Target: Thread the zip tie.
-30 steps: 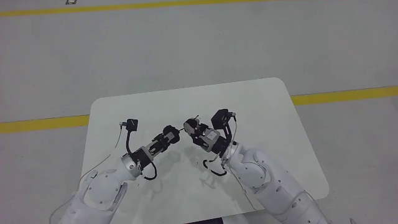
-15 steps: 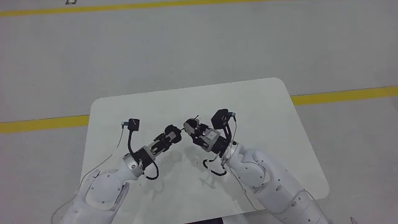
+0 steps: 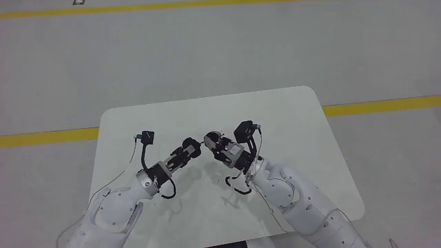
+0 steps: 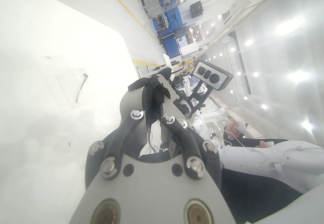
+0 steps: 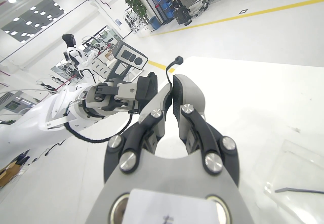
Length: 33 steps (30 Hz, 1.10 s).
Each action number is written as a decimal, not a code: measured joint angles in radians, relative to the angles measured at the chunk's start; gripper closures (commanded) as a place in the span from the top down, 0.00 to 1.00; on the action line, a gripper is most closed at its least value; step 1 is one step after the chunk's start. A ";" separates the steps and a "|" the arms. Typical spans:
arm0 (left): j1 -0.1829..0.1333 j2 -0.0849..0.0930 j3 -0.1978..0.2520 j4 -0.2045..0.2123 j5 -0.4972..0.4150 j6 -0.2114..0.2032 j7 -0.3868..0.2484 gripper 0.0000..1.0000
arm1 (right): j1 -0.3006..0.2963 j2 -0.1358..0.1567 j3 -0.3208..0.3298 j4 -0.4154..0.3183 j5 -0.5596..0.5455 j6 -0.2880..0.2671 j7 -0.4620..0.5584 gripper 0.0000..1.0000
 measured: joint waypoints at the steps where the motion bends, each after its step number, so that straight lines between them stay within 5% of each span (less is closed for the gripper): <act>1: 0.000 0.000 0.000 0.000 0.000 0.000 0.001 0.00 | 0.000 0.001 0.000 -0.001 0.000 0.000 -0.001 0.32; 3: 0.000 0.001 0.000 0.000 -0.002 -0.001 0.002 0.00 | -0.001 0.002 0.001 -0.004 0.000 0.000 -0.001 0.44; 13: -0.004 0.007 0.000 0.001 -0.007 0.006 -0.002 0.00 | -0.005 0.008 0.005 -0.014 -0.007 0.000 -0.017 0.44; 26: -0.001 0.013 0.000 -0.006 -0.005 0.021 0.001 0.00 | -0.052 0.015 0.050 -0.058 -0.052 0.000 -0.043 0.01; 33: -0.002 0.016 0.006 -0.003 -0.003 0.020 0.006 0.00 | -0.053 0.015 0.047 -0.064 -0.062 0.000 -0.040 0.00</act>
